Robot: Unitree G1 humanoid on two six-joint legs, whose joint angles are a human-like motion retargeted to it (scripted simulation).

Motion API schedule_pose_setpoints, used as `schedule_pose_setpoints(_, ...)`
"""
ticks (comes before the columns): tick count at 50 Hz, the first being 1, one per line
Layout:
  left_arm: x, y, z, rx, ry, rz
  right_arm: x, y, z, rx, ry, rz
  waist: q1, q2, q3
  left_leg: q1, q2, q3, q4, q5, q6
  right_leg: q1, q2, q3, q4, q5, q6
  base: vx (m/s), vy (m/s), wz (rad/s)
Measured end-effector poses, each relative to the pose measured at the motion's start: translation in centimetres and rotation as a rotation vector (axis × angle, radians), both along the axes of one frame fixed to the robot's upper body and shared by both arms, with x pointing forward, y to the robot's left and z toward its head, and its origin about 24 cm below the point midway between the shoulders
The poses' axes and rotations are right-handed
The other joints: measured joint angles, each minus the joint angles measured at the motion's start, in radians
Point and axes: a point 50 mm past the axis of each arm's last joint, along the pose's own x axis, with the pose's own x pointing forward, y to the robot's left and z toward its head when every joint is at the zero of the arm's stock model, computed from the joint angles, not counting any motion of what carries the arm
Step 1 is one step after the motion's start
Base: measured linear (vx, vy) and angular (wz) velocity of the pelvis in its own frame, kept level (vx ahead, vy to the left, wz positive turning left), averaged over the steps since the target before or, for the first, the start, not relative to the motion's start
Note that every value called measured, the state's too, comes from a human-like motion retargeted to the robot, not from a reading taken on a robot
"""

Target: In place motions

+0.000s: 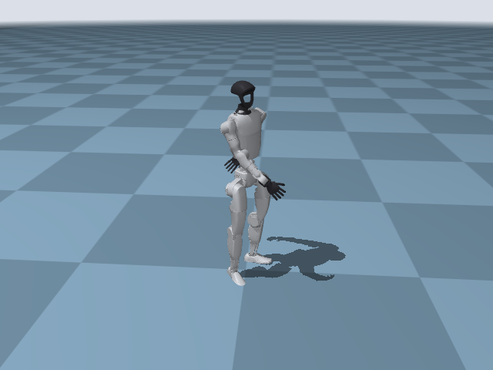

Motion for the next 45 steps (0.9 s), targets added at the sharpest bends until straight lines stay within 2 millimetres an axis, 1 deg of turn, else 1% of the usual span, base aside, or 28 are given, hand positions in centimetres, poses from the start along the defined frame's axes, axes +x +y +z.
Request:
schedule_pose_setpoints(2,-2.5,-1.0,1.6,-0.004,0.066,0.049,1.8,2.2,2.3,0.113,-0.048,0.068,-0.006,0.004,-0.001,0.000,0.004,0.003,0.000,-0.001,-0.003,-0.004,0.003,0.003,0.001,0.000,0.001,0.00,0.00,0.00)
schedule_pose_setpoints(5,-4.6,-2.1,3.4,0.045,0.190,0.122,2.8,4.2,4.4,0.209,-0.081,0.172,-0.021,-0.002,-0.002,-0.002,0.005,-0.006,0.001,0.001,-0.004,-0.001,0.003,-0.006,0.001,-0.002,0.002,0.02,-0.04,0.12)
schedule_pose_setpoints(7,-4.3,-2.2,3.2,0.093,0.205,0.150,2.5,4.5,4.5,0.214,-0.081,0.225,-0.028,-0.009,-0.003,-0.005,0.004,-0.014,0.002,0.002,-0.005,0.003,0.001,-0.013,0.001,-0.004,0.002,0.02,-0.06,0.20)
schedule_pose_setpoints(8,-3.9,-2.1,2.8,0.110,0.194,0.157,2.2,4.3,4.3,0.207,-0.077,0.241,-0.030,-0.011,-0.005,-0.007,0.003,-0.018,0.003,0.003,-0.004,0.004,-0.001,-0.017,0.001,-0.005,0.002,0.02,-0.03,0.19)
schedule_pose_setpoints(10,-1.9,-1.6,1.3,0.139,0.126,0.157,1.1,3.4,3.1,0.167,-0.058,0.262,-0.035,-0.017,-0.012,-0.013,0.001,-0.025,0.005,0.005,-0.004,0.005,-0.003,-0.025,0.000,-0.008,0.003,0.02,-0.02,0.19)
schedule_pose_setpoints(13,4.6,-0.1,-2.5,0.192,-0.071,0.065,-2.9,-0.3,-1.2,-0.003,0.035,0.221,-0.032,-0.022,-0.031,-0.028,0.000,-0.032,0.007,0.007,-0.002,0.001,-0.004,-0.031,-0.003,-0.010,0.004,0.00,0.00,0.00)
schedule_pose_setpoints(15,8.7,0.5,-4.2,0.218,-0.185,0.001,-6.0,-2.8,-3.6,-0.118,0.122,0.177,-0.029,-0.023,-0.039,-0.034,-0.001,-0.034,0.008,0.008,-0.001,0.000,-0.004,-0.034,-0.006,-0.009,0.003,-0.01,0.03,0.03)
schedule_pose_setpoints(16,12.2,1.0,-5.2,0.218,-0.282,-0.035,-8.9,-5.0,-5.4,-0.217,0.214,0.123,-0.032,-0.027,-0.042,-0.036,-0.003,-0.039,0.009,0.008,0.001,0.004,-0.003,-0.039,-0.010,-0.009,0.003,-0.02,0.02,0.19)
schedule_pose_setpoints(17,15.6,1.3,-5.9,0.214,-0.377,-0.065,-11.9,-7.1,-6.7,-0.315,0.306,0.072,-0.036,-0.031,-0.046,-0.039,-0.005,-0.044,0.011,0.009,0.003,0.008,-0.003,-0.045,-0.013,-0.010,0.002,-0.02,-0.01,0.27)
schedule_pose_setpoints(18,18.8,1.4,-6.4,0.201,-0.468,-0.083,-14.8,-9.0,-7.5,-0.410,0.399,0.012,-0.043,-0.035,-0.048,-0.043,-0.006,-0.050,0.013,0.009,0.004,0.012,-0.004,-0.051,-0.016,-0.010,0.003,-0.02,0.00,0.29)
schedule_pose_setpoints(19,21.6,1.4,-6.5,0.186,-0.548,-0.097,-17.3,-10.8,-7.9,-0.498,0.484,-0.048,-0.049,-0.039,-0.050,-0.046,-0.007,-0.056,0.016,0.009,0.006,0.016,-0.005,-0.057,-0.018,-0.011,0.003,-0.02,0.01,0.30)
schedule_pose_setpoints(20,24.2,1.4,-6.5,0.170,-0.622,-0.109,-19.7,-12.3,-8.0,-0.583,0.567,-0.105,-0.055,-0.043,-0.051,-0.049,-0.008,-0.062,0.018,0.009,0.007,0.020,-0.005,-0.063,-0.020,-0.011,0.003,-0.02,0.01,0.28)
schedule_pose_setpoints(21,27.4,1.4,-6.3,0.151,-0.718,-0.124,-22.8,-14.3,-7.8,-0.683,0.681,-0.191,-0.063,-0.046,-0.053,-0.054,-0.008,-0.067,0.021,0.009,0.007,0.023,-0.006,-0.069,-0.023,-0.012,0.003,-0.02,0.00,0.26)
schedule_pose_setpoints(23,34.6,1.0,-5.0,0.125,-0.943,-0.164,-29.5,-17.9,-6.1,-0.851,0.943,-0.375,-0.079,-0.051,-0.055,-0.062,-0.010,-0.075,0.027,0.008,0.009,0.027,-0.007,-0.078,-0.027,-0.014,0.002,0.00,0.00,0.11)
schedule_pose_setpoints(24,37.3,0.7,-4.2,0.124,-1.031,-0.186,-32.0,-18.9,-5.2,-0.889,1.039,-0.449,-0.082,-0.053,-0.054,-0.063,-0.010,-0.076,0.028,0.008,0.010,0.028,-0.008,-0.079,-0.027,-0.014,0.002,0.00,0.00,0.00)
schedule_pose_setpoints(25,39.4,0.5,-3.4,0.127,-1.102,-0.207,-33.9,-19.5,-4.4,-0.907,1.111,-0.511,-0.084,-0.054,-0.053,-0.063,-0.010,-0.076,0.029,0.007,0.010,0.029,-0.009,-0.080,-0.028,-0.014,0.002,0.00,0.00,0.00)
schedule_pose_setpoints(26,42.5,0.1,-2.0,0.144,-1.208,-0.253,-36.5,-20.3,-3.4,-0.916,1.187,-0.615,-0.078,-0.056,-0.047,-0.061,-0.010,-0.073,0.031,0.006,0.010,0.031,-0.009,-0.077,-0.028,-0.013,0.000,0.00,0.00,0.00)
schedule_pose_setpoints(27,45.2,-0.4,-0.6,0.162,-1.307,-0.297,-38.7,-21.0,-2.3,-0.927,1.243,-0.710,-0.071,-0.058,-0.042,-0.059,-0.010,-0.070,0.032,0.005,0.011,0.033,-0.009,-0.074,-0.029,-0.013,-0.002,0.00,0.00,0.00)
schedule_pose_setpoints(29,48.9,-1.1,1.9,0.201,-1.459,-0.384,-41.6,-21.5,-0.8,-0.962,1.269,-0.855,-0.058,-0.061,-0.034,-0.055,-0.011,-0.065,0.034,0.004,0.011,0.036,-0.010,-0.070,-0.029,-0.012,-0.004,0.00,0.00,0.00)
schedule_pose_setpoints(30,50.3,-1.4,3.2,0.225,-1.529,-0.425,-42.7,-21.7,-0.2,-0.989,1.264,-0.918,-0.054,-0.063,-0.032,-0.054,-0.011,-0.064,0.034,0.003,0.011,0.037,-0.011,-0.069,-0.029,-0.011,-0.005,0.00,0.00,0.00)
schedule_pose_setpoints(31,51.3,-1.6,4.1,0.253,-1.579,-0.456,-43.5,-21.8,0.2,-1.019,1.247,-0.962,-0.051,-0.064,-0.031,-0.054,-0.012,-0.064,0.035,0.004,0.011,0.037,-0.012,-0.070,-0.029,-0.011,-0.006,0.00,0.00,0.00)
schedule_pose_setpoints(33,52.5,-1.8,5.3,0.299,-1.653,-0.502,-44.6,-21.8,0.9,-1.076,1.207,-1.025,-0.046,-0.065,-0.031,-0.054,-0.014,-0.066,0.035,0.005,0.011,0.039,-0.014,-0.073,-0.029,-0.012,-0.006,0.00,0.00,0.00)
schedule_pose_setpoints(35,52.6,-2.2,5.5,0.312,-1.682,-0.529,-44.9,-21.7,1.0,-1.119,1.154,-1.060,-0.038,-0.064,-0.032,-0.055,-0.015,-0.070,0.035,0.007,0.011,0.043,-0.015,-0.077,-0.030,-0.013,-0.006,0.00,0.00,0.00)
schedule_pose_setpoints(37,51.5,-2.5,4.5,0.280,-1.651,-0.544,-44.1,-21.3,0.4,-1.130,1.106,-1.072,-0.032,-0.060,-0.035,-0.058,-0.017,-0.079,0.035,0.008,0.012,0.047,-0.016,-0.086,-0.031,-0.015,-0.004,0.00,0.04,0.21)
schedule_pose_setpoints(39,49.6,-2.5,2.7,0.229,-1.579,-0.553,-42.6,-20.6,-0.7,-1.097,1.074,-1.056,-0.027,-0.055,-0.039,-0.062,-0.019,-0.089,0.035,0.010,0.014,0.050,-0.016,-0.097,-0.032,-0.017,-0.003,-0.01,0.05,0.26)
schedule_pose_setpoints(40,48.5,-2.5,1.8,0.206,-1.538,-0.555,-41.7,-20.2,-1.3,-1.072,1.062,-1.042,-0.025,-0.053,-0.042,-0.065,-0.019,-0.094,0.036,0.011,0.014,0.051,-0.016,-0.101,-0.032,-0.018,-0.003,0.00,0.06,0.28)
schedule_pose_setpoints(43,41.3,-1.4,-2.7,0.143,-1.274,-0.537,-35.5,-18.4,-4.5,-0.913,0.968,-0.867,-0.022,-0.041,-0.051,-0.069,-0.021,-0.113,0.037,0.013,0.015,0.057,-0.015,-0.120,-0.034,-0.022,0.001,0.02,0.06,0.28)
schedule_pose_setpoints(45,36.8,-0.5,-4.5,0.149,-1.126,-0.509,-31.8,-17.3,-5.8,-0.833,0.909,-0.738,-0.022,-0.035,-0.057,-0.068,-0.021,-0.117,0.035,0.014,0.015,0.058,-0.015,-0.124,-0.032,-0.023,0.003,0.00,0.00,0.00)
